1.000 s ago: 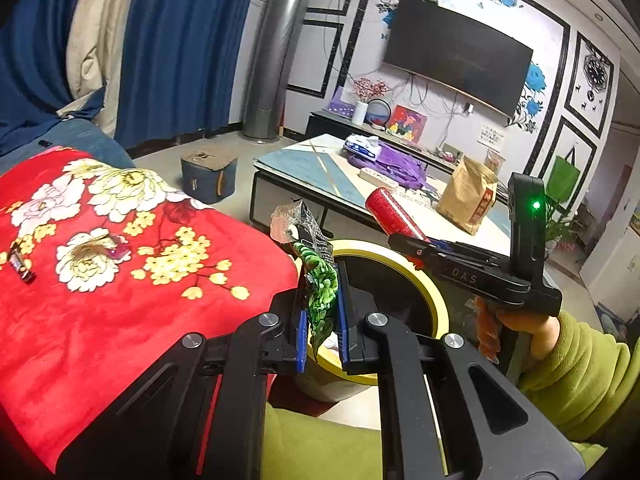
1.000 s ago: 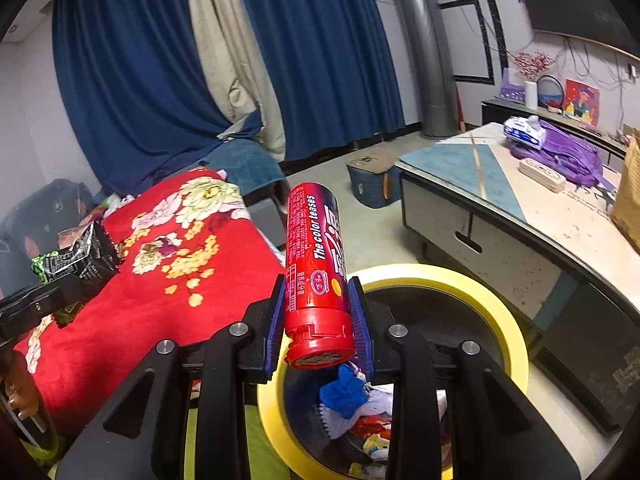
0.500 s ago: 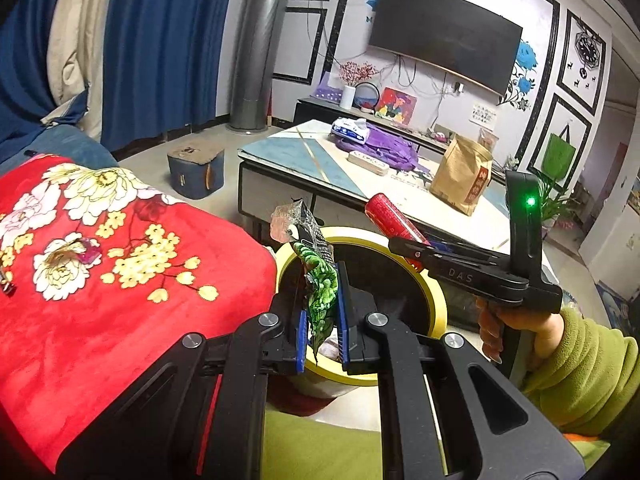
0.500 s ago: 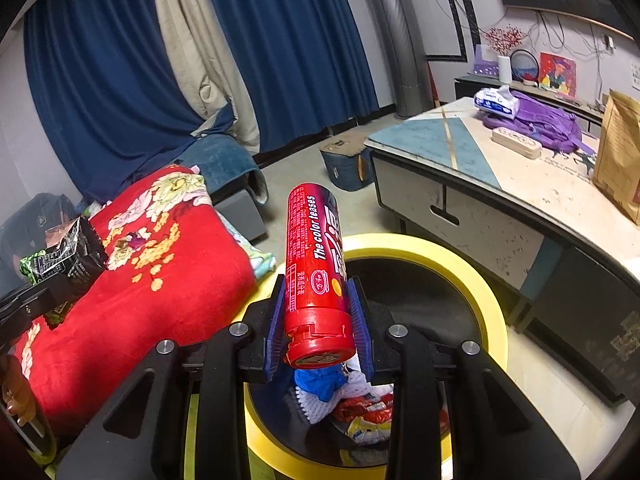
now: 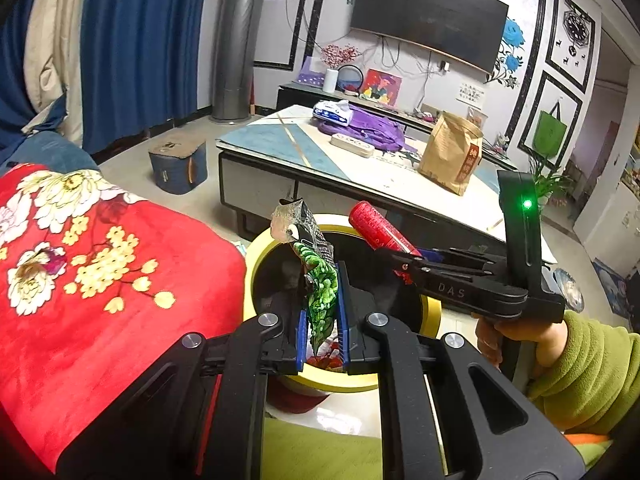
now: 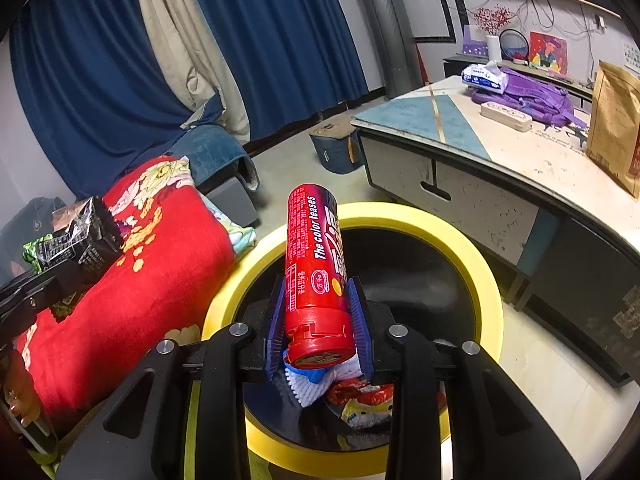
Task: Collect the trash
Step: 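Open both grippers over the yellow bin to drop the tube and bag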
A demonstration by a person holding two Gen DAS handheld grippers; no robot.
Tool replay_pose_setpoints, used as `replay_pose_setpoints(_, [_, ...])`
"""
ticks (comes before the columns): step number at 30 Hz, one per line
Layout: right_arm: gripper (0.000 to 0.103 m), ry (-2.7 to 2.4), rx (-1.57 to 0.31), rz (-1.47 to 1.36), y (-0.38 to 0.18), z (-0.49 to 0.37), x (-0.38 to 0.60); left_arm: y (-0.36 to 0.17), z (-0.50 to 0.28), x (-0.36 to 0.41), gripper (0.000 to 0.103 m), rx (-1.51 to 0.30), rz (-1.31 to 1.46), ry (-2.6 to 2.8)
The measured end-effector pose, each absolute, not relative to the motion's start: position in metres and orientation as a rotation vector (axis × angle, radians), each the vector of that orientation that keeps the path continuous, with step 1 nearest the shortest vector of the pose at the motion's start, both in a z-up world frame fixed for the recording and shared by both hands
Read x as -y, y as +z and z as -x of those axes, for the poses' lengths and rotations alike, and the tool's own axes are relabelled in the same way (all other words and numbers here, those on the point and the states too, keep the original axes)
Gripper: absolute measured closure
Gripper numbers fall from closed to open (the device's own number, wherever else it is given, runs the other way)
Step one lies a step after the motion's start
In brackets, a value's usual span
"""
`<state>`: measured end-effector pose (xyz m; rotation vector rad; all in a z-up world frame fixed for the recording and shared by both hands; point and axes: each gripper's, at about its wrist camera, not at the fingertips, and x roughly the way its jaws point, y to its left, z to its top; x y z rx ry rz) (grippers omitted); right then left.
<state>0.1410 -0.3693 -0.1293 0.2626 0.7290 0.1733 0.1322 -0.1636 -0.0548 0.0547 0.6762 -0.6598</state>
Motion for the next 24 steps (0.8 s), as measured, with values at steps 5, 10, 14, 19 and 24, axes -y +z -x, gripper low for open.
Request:
replay_pose_setpoints(5, [0.074,0.172,-0.742,-0.274,-0.136,-0.139,0.373,-0.058,-0.138,0.176,0.096,-0.682,-0.078,-0.672])
replay_pose_setpoints(10, [0.074,0.171,-0.757,-0.287,-0.142,-0.137,0.376,-0.061,-0.144,0.185,0.096,-0.684,-0.096,-0.679])
replay_pose_setpoints(14, [0.074,0.168,-0.766,-0.301,-0.147,-0.137,0.379,-0.065,-0.15,0.192,0.096,-0.697,-0.107,-0.683])
replay_pose_setpoints(19, [0.074,0.162,-0.763,-0.311,-0.149,-0.136,0.383,-0.069,-0.159,0.201,0.096,-0.717,-0.107,-0.688])
replay_pose_setpoints(24, [0.074,0.122,-0.749,-0.34,-0.149,-0.134,0.395,-0.071,-0.164,0.204,0.071,-0.726,-0.094,-0.676])
